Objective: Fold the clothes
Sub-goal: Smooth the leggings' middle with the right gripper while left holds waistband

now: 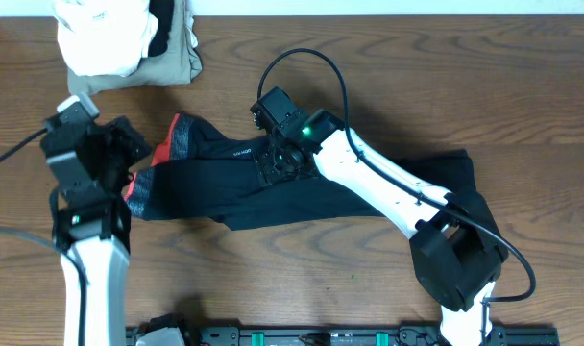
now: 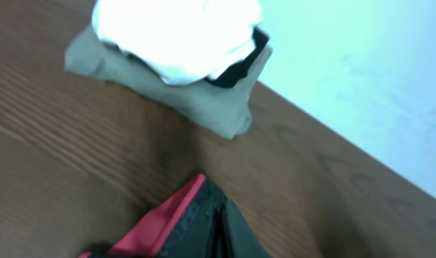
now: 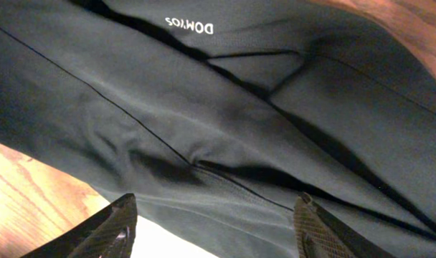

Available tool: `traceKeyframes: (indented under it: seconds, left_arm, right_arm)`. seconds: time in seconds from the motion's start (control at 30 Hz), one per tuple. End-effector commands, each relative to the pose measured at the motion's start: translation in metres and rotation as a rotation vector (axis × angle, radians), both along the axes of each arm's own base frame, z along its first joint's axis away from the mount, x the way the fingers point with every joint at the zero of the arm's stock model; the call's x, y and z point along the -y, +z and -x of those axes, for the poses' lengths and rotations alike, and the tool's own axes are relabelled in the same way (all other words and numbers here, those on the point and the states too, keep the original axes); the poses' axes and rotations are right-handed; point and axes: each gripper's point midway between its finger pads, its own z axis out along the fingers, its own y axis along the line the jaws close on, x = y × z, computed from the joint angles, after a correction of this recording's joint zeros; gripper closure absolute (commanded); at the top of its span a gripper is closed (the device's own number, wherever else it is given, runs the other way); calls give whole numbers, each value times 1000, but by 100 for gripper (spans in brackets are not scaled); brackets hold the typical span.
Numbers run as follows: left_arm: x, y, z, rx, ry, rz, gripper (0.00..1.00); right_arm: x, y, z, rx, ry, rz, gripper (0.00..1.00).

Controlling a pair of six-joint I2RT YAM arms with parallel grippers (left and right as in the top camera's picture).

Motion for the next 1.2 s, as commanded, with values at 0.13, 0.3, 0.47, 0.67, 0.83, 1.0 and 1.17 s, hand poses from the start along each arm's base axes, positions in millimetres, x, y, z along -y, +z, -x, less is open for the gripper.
traceKeyframes:
  seconds: [0.13, 0.3, 0.47, 0.67, 0.83, 1.0, 1.17]
  left_arm:
    - [-1, -38, -6, -126, 1, 42, 30]
    - [1, -53, 6, -204, 1, 52, 11]
    - [-47, -58, 23, -219, 306, 139, 2]
    - [-76, -87, 69, -349, 512, 315, 2]
    - [-74, -102, 92, -448, 547, 351, 2]
    - [-69, -107, 100, -489, 549, 361, 2]
    - [-69, -109, 101, -496, 550, 362, 2]
  right_arm:
    - [1, 12, -5, 93, 95, 17, 18]
    - [-20, 25, -20, 214, 229, -51, 12]
    - [-34, 29, -28, 279, 297, -94, 9]
    - [-47, 9, -33, 295, 367, -106, 3]
    - [-50, -25, -32, 296, 477, -58, 1]
    - [-48, -48, -31, 287, 546, -21, 1]
    - [-52, -57, -29, 284, 574, -26, 1]
